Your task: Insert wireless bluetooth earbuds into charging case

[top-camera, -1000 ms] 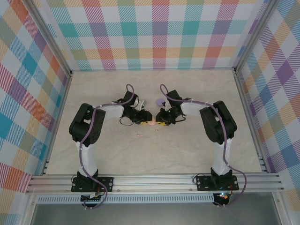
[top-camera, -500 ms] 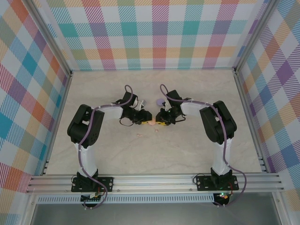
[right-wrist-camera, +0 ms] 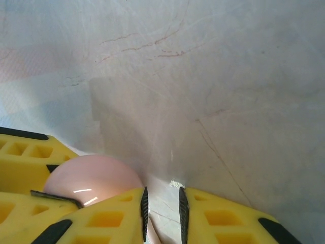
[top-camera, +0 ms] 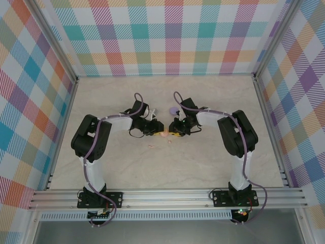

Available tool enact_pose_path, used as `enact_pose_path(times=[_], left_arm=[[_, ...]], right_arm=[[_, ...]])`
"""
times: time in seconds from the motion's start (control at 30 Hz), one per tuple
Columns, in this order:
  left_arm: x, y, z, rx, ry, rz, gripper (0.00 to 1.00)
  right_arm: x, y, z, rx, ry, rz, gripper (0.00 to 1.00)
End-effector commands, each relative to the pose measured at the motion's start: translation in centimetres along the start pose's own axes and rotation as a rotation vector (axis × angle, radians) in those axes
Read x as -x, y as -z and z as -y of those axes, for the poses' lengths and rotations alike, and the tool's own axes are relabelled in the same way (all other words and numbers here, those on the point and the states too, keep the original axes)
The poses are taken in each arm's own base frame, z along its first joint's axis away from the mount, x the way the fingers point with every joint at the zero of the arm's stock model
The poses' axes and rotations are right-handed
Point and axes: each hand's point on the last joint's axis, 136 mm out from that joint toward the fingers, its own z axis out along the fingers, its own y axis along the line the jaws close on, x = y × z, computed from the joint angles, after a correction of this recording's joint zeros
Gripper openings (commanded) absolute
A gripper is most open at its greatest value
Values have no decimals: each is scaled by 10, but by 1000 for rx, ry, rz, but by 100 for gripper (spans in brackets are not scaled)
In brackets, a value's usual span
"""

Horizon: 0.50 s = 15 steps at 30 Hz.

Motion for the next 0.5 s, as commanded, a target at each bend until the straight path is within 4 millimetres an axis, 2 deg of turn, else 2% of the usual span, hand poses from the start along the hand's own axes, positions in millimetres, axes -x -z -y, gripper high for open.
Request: enact_pose_path(times=[0.0, 0.1, 0.27, 0.37, 0.47], left_arm=[[14, 26, 23, -29, -88, 88, 22], [18, 39, 40, -72, -150, 126, 22], [22, 63, 82, -198, -281, 185, 21], [20, 80, 109, -275, -365, 207, 19], [13, 96, 135, -337, -451, 221, 19]], right_arm=[[10, 33, -13, 54, 37, 91, 28], [12, 58, -20, 138, 71, 135, 32], [10, 105, -39, 317, 227, 196, 39], [1, 133, -55, 422, 353, 228, 41], [-14, 159, -75, 501, 492, 249, 50]])
